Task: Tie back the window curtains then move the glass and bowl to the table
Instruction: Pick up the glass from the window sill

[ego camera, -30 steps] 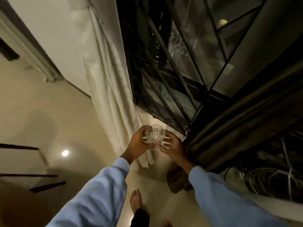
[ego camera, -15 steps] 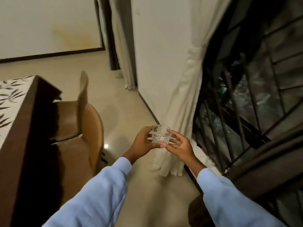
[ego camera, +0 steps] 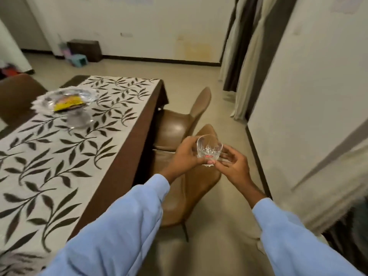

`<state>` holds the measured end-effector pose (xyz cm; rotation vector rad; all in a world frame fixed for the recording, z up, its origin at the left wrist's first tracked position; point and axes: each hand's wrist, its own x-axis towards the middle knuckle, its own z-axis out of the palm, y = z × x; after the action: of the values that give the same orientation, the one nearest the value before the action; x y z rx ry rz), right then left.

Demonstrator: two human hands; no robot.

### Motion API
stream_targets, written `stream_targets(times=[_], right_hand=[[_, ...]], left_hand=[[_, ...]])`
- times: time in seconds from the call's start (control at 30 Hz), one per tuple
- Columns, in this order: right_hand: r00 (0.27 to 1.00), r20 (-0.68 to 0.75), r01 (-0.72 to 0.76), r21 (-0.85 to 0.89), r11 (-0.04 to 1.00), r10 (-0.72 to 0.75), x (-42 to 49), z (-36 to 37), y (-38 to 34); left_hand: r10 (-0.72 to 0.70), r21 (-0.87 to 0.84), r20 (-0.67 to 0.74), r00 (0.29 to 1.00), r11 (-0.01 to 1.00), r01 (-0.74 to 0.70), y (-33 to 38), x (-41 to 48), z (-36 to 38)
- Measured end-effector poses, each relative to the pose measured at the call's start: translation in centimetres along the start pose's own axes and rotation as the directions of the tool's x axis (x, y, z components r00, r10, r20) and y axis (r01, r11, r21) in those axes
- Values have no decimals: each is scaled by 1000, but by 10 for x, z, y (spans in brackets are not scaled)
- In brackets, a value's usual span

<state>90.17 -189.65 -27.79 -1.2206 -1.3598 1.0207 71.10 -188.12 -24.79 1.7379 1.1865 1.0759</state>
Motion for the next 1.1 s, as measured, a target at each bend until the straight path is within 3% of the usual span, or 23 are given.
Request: stream_targets(times=[0.3,0.57,0.9,1.1], right_hand=[[928,369,44,20,999,-48,53,169,-18],[800,600,-38,30,999,13,78,279,-11],[693,712,-123,-38,992,113,149,350,29],[635,756,-85,-132,988,156,181,376,55]], left_hand=[[-87,79,-306,948,990,117,-36,-48,-154],[-229,92,-534,814,941,325,-92,-78,-219],[-406,-23,-640,652,858,513,-171,-38,-250],[-427,-21,-670,608,829,559,-204,-18,-253]])
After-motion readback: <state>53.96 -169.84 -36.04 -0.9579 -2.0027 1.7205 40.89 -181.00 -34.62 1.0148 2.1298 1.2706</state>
